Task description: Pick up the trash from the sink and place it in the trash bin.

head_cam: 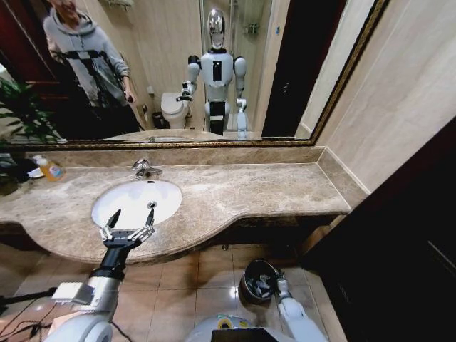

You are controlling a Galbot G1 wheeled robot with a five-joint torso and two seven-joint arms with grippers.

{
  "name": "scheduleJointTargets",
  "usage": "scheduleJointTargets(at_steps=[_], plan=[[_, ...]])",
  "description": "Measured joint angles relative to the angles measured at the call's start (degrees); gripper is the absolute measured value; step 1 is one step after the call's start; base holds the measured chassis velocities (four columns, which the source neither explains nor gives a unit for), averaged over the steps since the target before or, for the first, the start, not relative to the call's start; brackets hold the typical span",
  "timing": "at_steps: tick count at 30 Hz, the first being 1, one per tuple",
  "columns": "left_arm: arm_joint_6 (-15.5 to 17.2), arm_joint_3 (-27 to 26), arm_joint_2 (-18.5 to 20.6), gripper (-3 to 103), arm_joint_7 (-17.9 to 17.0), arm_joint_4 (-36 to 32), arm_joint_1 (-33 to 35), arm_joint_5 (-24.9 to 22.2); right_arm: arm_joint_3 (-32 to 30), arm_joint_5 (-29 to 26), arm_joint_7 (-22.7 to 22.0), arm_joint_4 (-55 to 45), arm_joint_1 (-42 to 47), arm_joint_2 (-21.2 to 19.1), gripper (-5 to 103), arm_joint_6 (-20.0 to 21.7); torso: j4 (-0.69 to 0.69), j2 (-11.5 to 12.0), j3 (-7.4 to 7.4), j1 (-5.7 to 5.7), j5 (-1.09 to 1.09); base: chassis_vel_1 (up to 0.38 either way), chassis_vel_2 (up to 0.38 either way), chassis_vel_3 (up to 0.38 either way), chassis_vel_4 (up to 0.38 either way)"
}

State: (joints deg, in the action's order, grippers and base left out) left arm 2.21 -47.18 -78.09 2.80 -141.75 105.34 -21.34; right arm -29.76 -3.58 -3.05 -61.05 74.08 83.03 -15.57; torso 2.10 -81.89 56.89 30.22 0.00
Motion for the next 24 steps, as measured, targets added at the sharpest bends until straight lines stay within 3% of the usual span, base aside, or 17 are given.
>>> scheduleJointTargets(at_steps=[1,6,12,17,24], plan=[[0.0,0.0,0.0,100,0.0,0.0,0.0,0.0,-0.3,1.2,-1.5,-1.5,1.0,-0.2,100,-2.1,0.01,0.0,0.0,0.0,0.0,0.0,0.0,0.0,0.0],[0.0,0.0,0.0,100,0.0,0.0,0.0,0.0,-1.1,1.2,-4.4,-8.2,4.6,-0.5,100,-3.4,0.01,0.0,0.0,0.0,0.01,0.0,0.0,0.0,0.0],[0.0,0.0,0.0,100,0.0,0.0,0.0,0.0,-2.7,-2.8,-5.5,-26.6,13.6,-0.5,100,-2.1,0.01,0.0,0.0,0.0,0.0,0.0,0.0,0.0,0.0],[0.0,0.0,0.0,100,0.0,0.0,0.0,0.0,-4.0,-2.7,-4.5,-42.3,21.0,0.2,100,0.2,0.01,0.0,0.0,0.0,0.01,0.0,0.0,0.0,0.0],[0.0,0.0,0.0,100,0.0,0.0,0.0,0.0,-3.9,-1.4,-3.0,-56.4,25.3,1.9,100,4.7,0.0,0.0,0.0,0.0,0.0,0.0,0.0,0.0,0.0]])
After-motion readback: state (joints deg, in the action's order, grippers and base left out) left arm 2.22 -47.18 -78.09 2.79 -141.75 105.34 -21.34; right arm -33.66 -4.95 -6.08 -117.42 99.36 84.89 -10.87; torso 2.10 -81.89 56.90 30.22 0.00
